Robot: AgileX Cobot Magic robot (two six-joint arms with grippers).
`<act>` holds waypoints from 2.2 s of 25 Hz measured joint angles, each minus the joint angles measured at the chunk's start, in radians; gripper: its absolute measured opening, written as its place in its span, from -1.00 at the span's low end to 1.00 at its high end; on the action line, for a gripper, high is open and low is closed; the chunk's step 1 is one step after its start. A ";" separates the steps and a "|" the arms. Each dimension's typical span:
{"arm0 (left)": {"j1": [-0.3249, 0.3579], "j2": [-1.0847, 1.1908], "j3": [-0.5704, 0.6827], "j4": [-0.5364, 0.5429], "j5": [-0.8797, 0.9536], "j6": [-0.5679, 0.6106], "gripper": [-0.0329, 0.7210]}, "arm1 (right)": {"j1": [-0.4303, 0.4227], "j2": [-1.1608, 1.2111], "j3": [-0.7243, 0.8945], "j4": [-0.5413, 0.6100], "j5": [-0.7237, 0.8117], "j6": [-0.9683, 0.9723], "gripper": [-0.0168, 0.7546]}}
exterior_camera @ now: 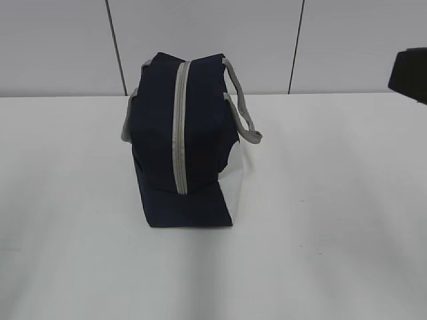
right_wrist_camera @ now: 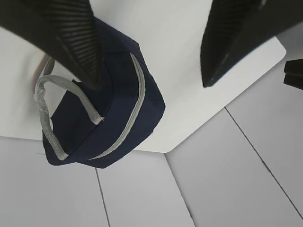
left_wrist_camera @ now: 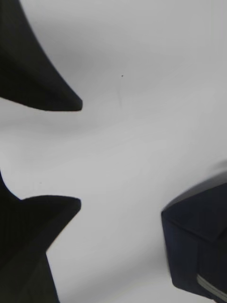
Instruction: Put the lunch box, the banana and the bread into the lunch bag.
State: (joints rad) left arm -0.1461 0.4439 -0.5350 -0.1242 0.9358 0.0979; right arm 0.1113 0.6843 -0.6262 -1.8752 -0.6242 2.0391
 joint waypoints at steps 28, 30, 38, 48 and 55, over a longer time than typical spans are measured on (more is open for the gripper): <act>-0.031 -0.166 -0.005 0.037 0.187 -0.007 0.02 | 0.000 -0.002 0.049 0.002 0.053 0.000 0.28; -0.031 -0.189 -0.005 0.037 0.188 -0.007 0.02 | 0.000 -0.002 0.049 0.002 0.072 0.000 0.28; -0.031 -0.236 -0.005 0.029 0.190 -0.007 -0.01 | 0.000 0.009 0.049 0.012 0.278 -0.006 0.25; -0.031 -0.236 -0.005 0.029 0.190 -0.007 -0.12 | 0.000 0.072 0.195 0.027 0.419 -0.056 0.24; -0.031 -0.236 -0.005 0.029 0.190 -0.008 -0.15 | 0.000 0.072 0.301 0.028 0.453 -0.053 0.24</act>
State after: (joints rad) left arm -0.1771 0.2076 -0.5395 -0.0956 1.1259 0.0896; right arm 0.1113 0.7565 -0.3250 -1.8471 -0.1710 1.9863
